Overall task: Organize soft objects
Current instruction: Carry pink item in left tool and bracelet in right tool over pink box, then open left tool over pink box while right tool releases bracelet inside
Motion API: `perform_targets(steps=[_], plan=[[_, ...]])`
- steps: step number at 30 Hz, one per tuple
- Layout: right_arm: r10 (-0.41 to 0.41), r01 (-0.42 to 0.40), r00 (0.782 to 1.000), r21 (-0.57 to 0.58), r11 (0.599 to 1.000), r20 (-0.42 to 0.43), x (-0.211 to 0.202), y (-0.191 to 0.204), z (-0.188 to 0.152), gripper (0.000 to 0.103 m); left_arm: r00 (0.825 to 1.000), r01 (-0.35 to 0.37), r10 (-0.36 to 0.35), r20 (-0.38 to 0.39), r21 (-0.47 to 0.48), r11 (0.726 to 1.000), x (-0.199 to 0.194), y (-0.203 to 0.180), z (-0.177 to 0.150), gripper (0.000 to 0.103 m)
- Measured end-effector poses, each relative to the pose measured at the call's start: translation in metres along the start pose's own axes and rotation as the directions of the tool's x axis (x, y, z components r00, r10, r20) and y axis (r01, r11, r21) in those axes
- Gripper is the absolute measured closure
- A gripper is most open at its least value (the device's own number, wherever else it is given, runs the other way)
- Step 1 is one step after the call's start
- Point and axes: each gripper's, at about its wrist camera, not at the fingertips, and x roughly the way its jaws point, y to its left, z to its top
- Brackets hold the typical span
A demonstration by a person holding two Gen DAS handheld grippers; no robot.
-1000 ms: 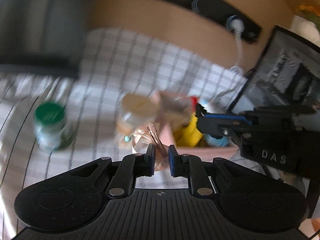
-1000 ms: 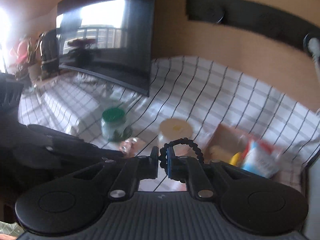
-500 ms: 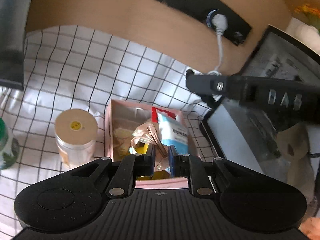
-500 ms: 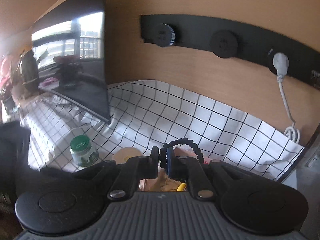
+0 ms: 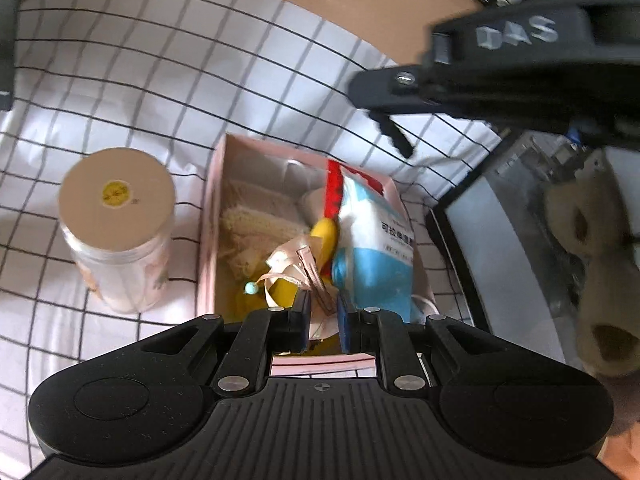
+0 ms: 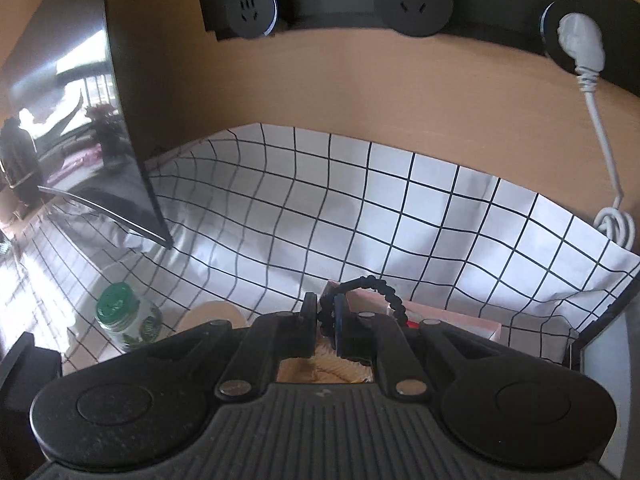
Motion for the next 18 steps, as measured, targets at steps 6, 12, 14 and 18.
perform_targets(steps=[6, 12, 14, 18], plan=[[-0.02, 0.02, 0.999, 0.007, 1.0, -0.042, 0.029, -0.005, 0.004, 0.095, 1.0, 0.02, -0.02, -0.002, 0.04, 0.999, 0.012, -0.003, 0.007, 0.086], [-0.038, 0.043, 0.995, 0.05, 0.998, -0.09, 0.054, -0.022, 0.003, 0.094, 1.0, 0.014, -0.014, 0.009, 0.081, 0.997, 0.021, -0.012, 0.009, 0.085], [-0.032, 0.039, 0.994, 0.07, 0.997, -0.105, 0.059, -0.027, 0.001, 0.094, 1.0, 0.009, -0.008, -0.013, 0.083, 0.997, 0.022, -0.013, 0.01, 0.085], [-0.029, 0.041, 0.992, 0.094, 0.995, -0.123, 0.067, -0.033, -0.002, 0.094, 0.998, -0.008, -0.002, 0.061, 0.161, 0.987, 0.015, -0.016, 0.009, 0.083]])
